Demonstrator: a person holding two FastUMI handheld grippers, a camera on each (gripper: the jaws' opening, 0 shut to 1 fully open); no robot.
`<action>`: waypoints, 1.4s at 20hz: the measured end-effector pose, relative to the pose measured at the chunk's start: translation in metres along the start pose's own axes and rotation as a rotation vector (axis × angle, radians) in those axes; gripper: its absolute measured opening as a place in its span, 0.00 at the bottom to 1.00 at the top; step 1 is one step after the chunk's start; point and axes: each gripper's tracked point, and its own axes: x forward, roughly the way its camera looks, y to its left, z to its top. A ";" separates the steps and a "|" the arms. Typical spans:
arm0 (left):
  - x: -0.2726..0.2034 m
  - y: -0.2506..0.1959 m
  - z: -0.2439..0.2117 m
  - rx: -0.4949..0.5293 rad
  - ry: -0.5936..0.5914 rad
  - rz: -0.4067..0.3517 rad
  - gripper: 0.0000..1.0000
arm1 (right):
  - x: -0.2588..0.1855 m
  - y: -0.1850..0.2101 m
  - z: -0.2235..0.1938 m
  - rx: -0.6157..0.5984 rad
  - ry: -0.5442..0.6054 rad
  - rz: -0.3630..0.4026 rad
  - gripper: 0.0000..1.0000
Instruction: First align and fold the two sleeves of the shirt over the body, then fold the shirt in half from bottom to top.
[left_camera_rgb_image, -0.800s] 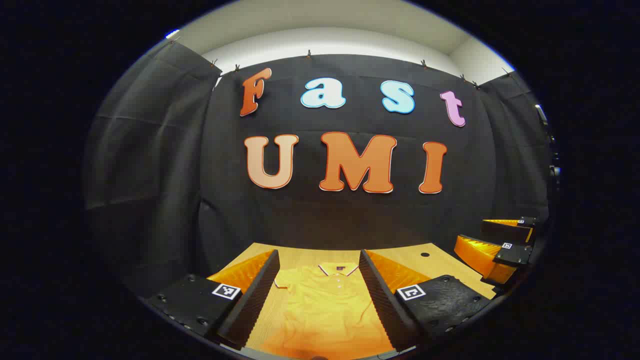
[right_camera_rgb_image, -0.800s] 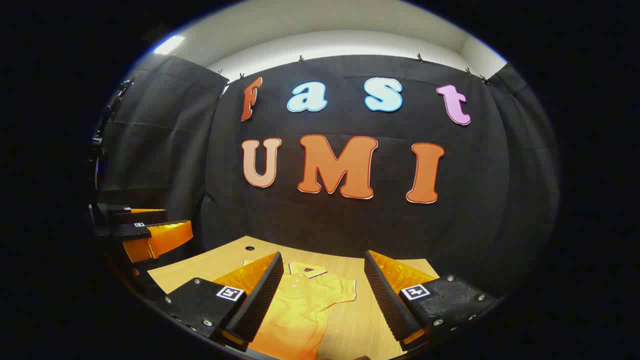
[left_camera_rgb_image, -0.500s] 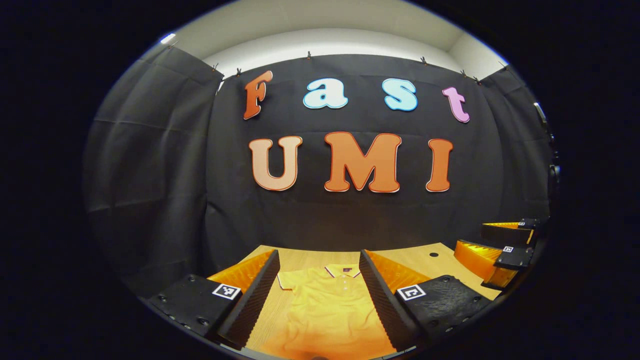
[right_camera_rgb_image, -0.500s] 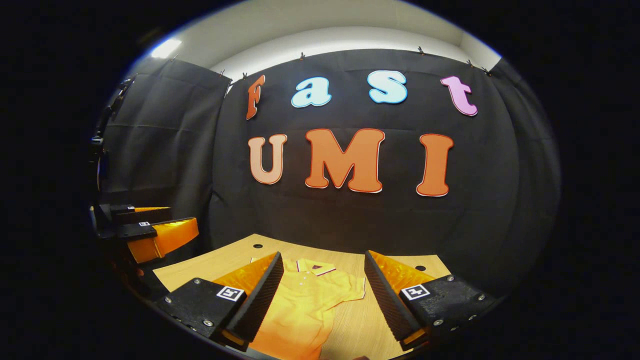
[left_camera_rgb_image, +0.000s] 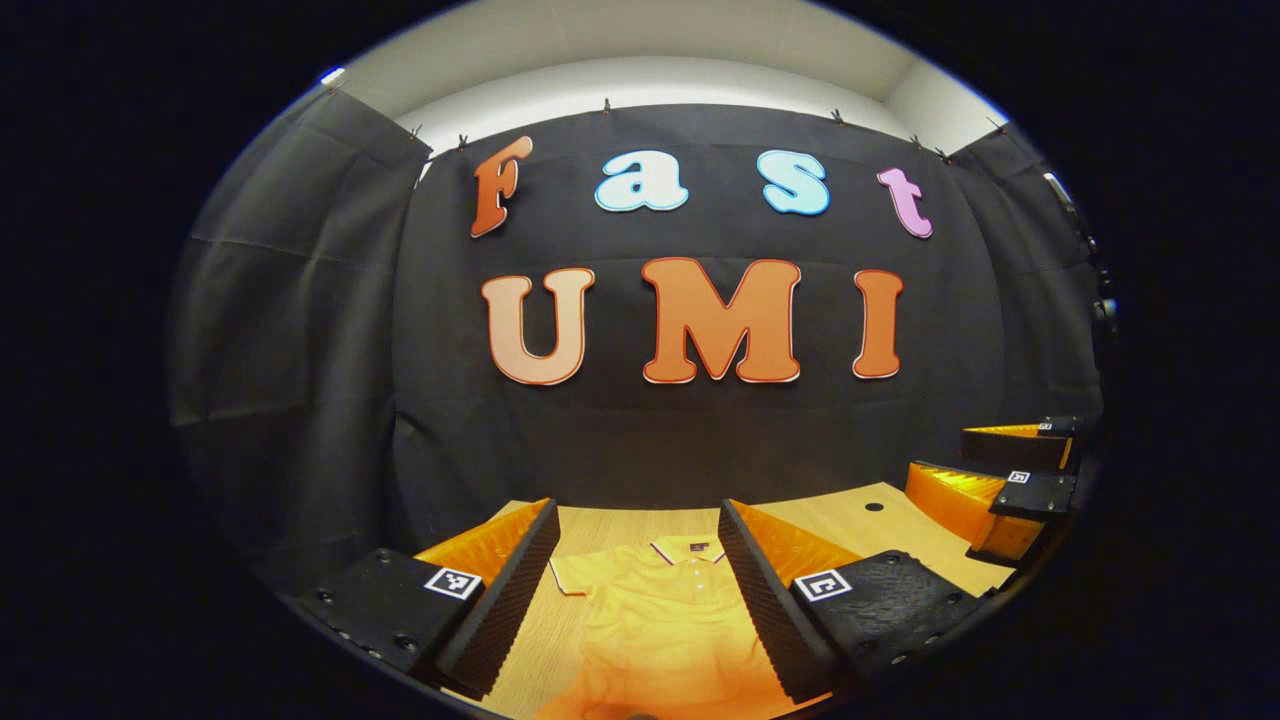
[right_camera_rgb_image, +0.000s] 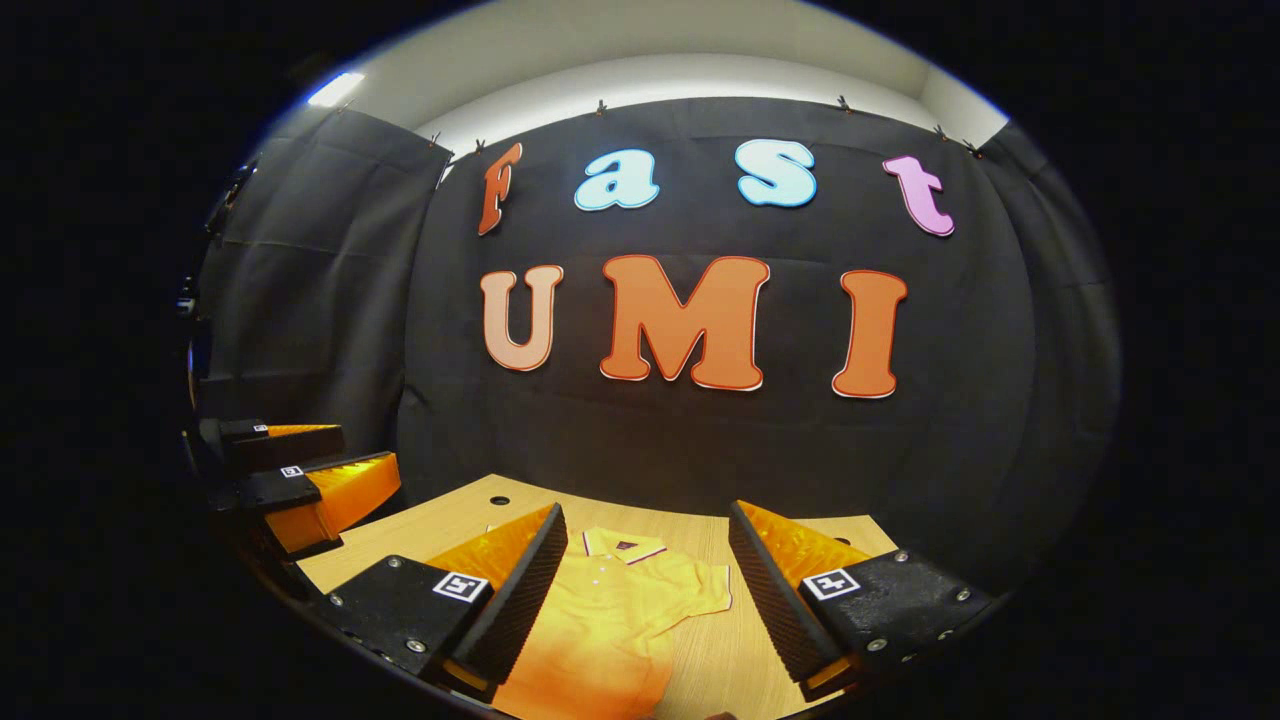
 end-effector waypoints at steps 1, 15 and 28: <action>0.005 0.003 -0.005 0.004 0.005 -0.011 0.98 | 0.005 0.002 -0.003 0.000 0.010 -0.006 0.99; 0.055 0.064 -0.028 0.016 0.025 -0.124 0.97 | 0.066 -0.026 -0.063 0.013 0.200 -0.271 0.98; 0.078 0.079 -0.036 -0.013 0.048 0.023 0.98 | 0.135 -0.078 -0.150 0.079 0.435 -0.214 0.98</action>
